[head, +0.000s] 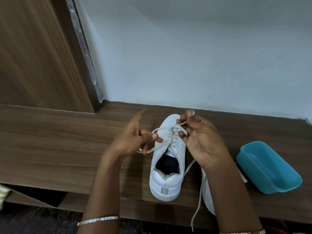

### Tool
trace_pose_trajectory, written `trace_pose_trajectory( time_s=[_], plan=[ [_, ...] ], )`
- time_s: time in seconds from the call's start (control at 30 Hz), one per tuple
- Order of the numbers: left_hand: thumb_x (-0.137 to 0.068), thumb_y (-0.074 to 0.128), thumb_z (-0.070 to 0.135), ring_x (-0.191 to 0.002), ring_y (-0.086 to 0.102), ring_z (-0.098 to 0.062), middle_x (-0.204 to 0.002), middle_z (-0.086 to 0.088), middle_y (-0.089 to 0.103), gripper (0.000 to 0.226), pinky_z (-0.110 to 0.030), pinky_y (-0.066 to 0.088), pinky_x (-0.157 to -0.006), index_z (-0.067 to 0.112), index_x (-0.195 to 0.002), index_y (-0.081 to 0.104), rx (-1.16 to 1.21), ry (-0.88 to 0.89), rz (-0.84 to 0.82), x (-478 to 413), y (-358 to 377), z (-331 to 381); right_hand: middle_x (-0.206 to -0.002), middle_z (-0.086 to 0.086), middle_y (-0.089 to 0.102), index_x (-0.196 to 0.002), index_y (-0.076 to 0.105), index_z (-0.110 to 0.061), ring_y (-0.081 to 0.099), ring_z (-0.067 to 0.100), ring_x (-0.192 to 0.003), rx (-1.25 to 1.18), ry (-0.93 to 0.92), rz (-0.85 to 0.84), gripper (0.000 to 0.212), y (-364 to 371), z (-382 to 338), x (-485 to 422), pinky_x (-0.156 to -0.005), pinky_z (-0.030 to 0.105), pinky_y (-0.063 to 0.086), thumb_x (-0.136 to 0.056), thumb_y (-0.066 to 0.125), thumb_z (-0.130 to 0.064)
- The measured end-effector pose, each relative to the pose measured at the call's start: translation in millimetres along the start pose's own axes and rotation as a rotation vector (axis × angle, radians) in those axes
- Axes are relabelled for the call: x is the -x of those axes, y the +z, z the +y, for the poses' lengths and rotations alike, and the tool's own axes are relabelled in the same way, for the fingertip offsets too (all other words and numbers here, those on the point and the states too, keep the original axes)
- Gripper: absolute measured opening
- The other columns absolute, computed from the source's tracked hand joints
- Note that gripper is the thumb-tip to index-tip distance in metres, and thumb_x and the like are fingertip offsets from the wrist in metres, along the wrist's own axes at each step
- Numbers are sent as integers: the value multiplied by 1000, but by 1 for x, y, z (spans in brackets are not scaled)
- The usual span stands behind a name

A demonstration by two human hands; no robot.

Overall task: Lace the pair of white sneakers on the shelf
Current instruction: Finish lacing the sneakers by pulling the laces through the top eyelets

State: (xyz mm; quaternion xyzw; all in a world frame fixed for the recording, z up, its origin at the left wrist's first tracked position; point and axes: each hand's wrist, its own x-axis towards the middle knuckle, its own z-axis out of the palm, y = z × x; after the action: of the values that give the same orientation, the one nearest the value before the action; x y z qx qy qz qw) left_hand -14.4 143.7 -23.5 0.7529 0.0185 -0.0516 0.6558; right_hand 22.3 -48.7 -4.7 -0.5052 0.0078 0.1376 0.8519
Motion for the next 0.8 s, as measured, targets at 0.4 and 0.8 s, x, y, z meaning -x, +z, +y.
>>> trace_pose_trajectory(
  time_s=[0.4,0.8],
  plan=[
    [-101,55,12,-69,71,-19,-93,-5,78,12,-35,53,-65,15,-94,65,-34,-71,155,-7,-15,-18,-59,-6,39,-95,63,-15,43,8,-54,-204,-104,153,28,-33,-17,-6,-53,21,41,-105,45,-34],
    [-99,58,28,-95,73,-10,-94,1,78,28,-20,54,-81,8,-108,75,82,233,100,-11,29,23,-55,-4,44,-96,71,-5,39,5,-52,652,-179,-183,32,-2,1,8,-54,17,35,-106,49,-26]
  ],
)
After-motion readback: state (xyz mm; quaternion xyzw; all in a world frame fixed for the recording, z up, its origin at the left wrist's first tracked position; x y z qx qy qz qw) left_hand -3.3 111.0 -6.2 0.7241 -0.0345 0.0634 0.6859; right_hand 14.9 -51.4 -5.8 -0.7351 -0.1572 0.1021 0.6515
